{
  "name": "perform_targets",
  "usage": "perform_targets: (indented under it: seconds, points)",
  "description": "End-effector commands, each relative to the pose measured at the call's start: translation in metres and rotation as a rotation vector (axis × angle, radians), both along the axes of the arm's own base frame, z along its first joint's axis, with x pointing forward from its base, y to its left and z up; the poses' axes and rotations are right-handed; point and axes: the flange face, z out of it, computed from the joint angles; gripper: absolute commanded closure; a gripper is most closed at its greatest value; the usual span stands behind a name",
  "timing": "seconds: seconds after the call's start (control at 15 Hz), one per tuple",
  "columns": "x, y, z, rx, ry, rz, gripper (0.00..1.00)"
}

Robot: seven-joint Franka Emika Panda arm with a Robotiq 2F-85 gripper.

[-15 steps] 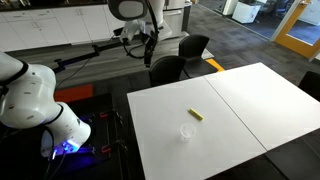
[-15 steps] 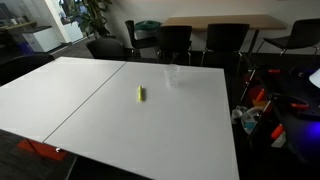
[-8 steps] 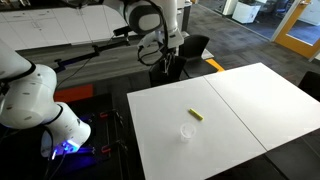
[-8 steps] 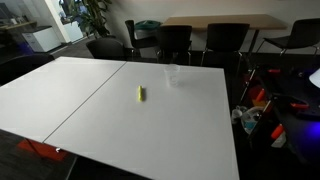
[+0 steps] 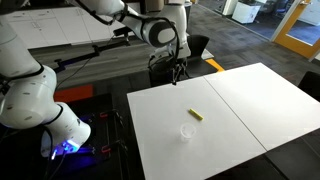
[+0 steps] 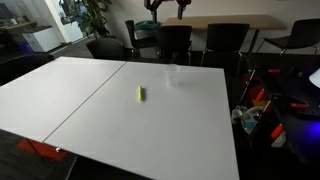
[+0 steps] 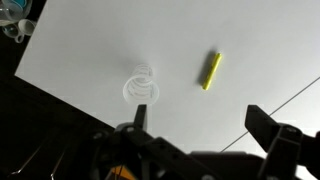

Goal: Pick the marker on the table and put it in the cup

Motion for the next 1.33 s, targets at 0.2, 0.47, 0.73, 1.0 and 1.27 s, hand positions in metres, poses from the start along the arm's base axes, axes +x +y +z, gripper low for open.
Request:
perform_targets:
  seconds: [0.2, 0.47, 0.73, 1.0, 1.27]
  points:
    - [0.003, 0.001, 0.004, 0.001, -0.006, 0.001, 0.00]
    - [0.022, 0.004, -0.008, -0.001, -0.021, 0.009, 0.00]
    - [0.059, 0.005, -0.030, 0.009, -0.031, -0.028, 0.00]
    - [0.100, 0.001, -0.060, 0.022, -0.018, -0.086, 0.00]
    - [0.133, -0.001, -0.096, 0.049, 0.006, -0.151, 0.00]
